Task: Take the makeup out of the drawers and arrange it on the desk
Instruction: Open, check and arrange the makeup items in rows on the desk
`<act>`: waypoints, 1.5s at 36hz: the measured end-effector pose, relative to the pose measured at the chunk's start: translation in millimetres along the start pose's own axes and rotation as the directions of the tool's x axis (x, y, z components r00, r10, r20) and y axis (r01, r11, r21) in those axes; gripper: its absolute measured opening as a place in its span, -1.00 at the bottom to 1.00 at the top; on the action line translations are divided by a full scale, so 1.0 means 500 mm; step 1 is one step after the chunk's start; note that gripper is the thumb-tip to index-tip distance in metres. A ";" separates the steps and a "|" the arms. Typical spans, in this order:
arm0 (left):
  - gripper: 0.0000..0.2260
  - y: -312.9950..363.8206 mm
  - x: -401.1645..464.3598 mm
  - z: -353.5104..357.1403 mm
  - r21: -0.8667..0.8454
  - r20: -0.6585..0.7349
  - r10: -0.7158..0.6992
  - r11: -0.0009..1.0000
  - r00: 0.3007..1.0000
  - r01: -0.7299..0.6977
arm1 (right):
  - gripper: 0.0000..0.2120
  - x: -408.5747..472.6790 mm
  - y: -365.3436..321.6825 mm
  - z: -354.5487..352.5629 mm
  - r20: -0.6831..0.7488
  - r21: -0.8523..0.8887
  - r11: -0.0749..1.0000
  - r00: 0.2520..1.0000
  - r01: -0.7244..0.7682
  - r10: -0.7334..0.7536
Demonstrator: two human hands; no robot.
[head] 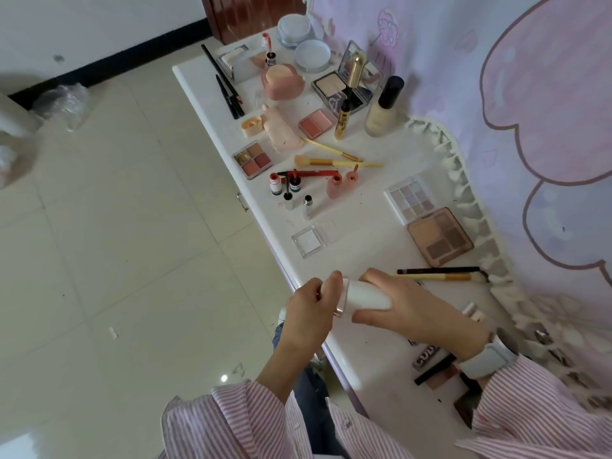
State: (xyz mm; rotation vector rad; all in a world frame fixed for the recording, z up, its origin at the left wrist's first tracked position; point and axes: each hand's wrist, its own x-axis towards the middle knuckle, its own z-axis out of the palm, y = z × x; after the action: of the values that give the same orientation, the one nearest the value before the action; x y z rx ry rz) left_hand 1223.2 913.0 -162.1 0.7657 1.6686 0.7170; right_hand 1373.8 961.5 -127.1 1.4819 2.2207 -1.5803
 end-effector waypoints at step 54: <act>-0.51 -0.047 0.032 -0.046 0.161 0.008 0.183 0.970 0.983 -0.182 | -0.74 0.027 0.068 -0.020 -0.071 0.284 0.959 0.997 -0.010 0.031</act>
State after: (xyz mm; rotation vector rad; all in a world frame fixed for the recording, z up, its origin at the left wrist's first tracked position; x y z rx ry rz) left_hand 1195.2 909.8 -185.1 1.0431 1.6919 0.7181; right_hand 1395.1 979.0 -153.5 1.6507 2.0755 -1.9348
